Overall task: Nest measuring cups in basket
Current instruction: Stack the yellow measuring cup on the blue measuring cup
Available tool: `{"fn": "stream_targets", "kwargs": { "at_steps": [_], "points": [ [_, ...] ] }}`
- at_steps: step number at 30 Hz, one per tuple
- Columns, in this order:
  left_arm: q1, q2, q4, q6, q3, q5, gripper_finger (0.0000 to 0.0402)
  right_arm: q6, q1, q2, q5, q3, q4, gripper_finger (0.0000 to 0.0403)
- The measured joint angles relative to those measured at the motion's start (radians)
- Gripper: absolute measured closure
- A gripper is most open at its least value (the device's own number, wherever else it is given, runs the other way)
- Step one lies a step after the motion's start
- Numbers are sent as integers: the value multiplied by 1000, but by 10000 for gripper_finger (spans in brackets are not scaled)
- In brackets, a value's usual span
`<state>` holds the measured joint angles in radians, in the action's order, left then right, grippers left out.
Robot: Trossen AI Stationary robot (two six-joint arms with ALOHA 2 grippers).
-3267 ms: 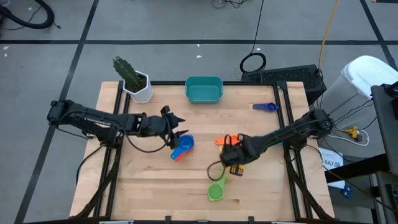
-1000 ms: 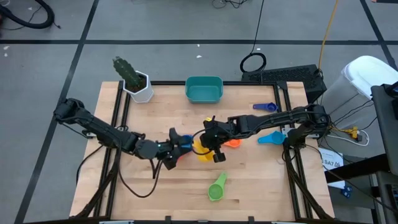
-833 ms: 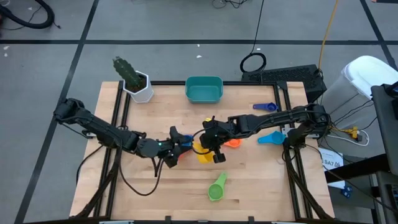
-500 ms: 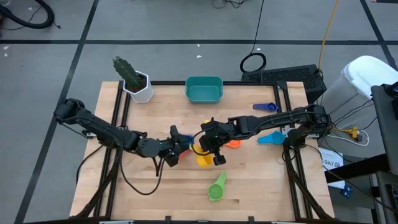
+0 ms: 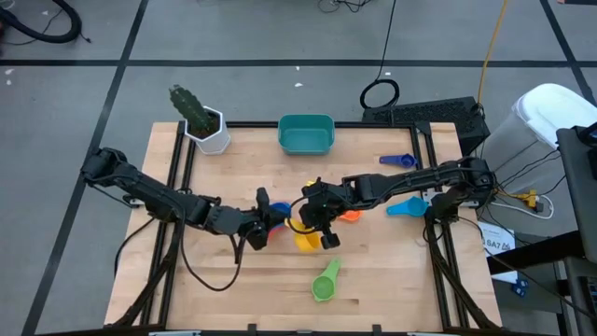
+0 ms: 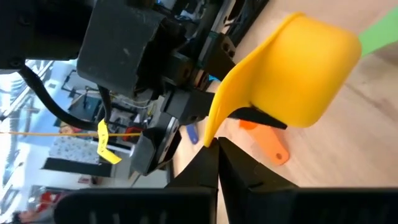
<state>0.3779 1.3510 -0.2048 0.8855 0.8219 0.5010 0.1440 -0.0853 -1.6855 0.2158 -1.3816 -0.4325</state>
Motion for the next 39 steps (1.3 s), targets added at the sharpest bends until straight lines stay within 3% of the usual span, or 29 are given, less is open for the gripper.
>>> {"fn": "stream_targets", "kwargs": {
  "at_steps": [10, 21, 28, 34, 39],
  "points": [
    [0, 0, 7, -4, 0, -46, 359, -23, 4, 2, 3, 29, 6, 403],
    [-27, 0, 12, -71, -1, -93, 197, -33, 6, 2, -8, 30, 2, 403],
    [-42, -1, 1, -83, 1, -105, 144, -42, 7, 0, -11, 33, -1, 403],
    [-39, -1, -9, -83, 1, -142, 162, -35, 7, 0, -8, 33, 3, 403],
    [-42, -1, 11, -85, 1, -141, 243, -37, 6, 0, -6, 33, 8, 403]
  ]
}}
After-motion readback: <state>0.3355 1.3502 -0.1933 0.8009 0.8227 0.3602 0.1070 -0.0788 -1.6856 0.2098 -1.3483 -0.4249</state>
